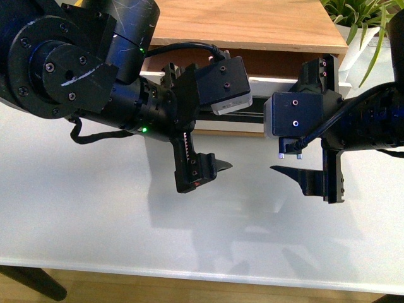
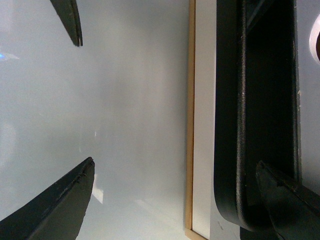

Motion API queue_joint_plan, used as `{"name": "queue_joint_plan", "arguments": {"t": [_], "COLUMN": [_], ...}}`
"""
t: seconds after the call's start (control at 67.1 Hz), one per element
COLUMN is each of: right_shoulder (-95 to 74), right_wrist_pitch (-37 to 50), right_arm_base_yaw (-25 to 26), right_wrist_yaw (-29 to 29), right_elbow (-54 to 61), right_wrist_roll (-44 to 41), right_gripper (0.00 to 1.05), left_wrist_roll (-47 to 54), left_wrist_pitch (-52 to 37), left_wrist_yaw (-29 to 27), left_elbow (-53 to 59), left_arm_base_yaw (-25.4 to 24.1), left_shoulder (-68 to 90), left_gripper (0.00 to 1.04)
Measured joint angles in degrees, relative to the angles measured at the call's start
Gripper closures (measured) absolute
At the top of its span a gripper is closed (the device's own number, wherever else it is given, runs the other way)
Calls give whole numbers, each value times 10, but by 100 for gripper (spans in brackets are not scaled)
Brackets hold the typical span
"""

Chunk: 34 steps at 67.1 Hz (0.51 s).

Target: Close drawer sideways

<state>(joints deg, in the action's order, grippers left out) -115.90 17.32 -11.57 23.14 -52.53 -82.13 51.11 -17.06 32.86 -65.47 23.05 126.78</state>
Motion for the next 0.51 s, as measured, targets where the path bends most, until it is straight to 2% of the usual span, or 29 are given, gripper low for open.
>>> {"name": "queue_joint_plan", "arguments": {"t": [0.507], "right_shoulder": [-34], "right_wrist_pitch": [-14], "right_arm_base_yaw": [12], "right_wrist_yaw": [-8], "right_elbow": [-63], "right_wrist_roll": [0], "right_gripper": [9], "left_wrist_roll": [-16], "left_wrist_pitch": [17], "left_wrist_yaw": [-4], "left_elbow": [-75], "left_arm_base_yaw": [-12], "left_shoulder": [35], "left_gripper": [9]}}
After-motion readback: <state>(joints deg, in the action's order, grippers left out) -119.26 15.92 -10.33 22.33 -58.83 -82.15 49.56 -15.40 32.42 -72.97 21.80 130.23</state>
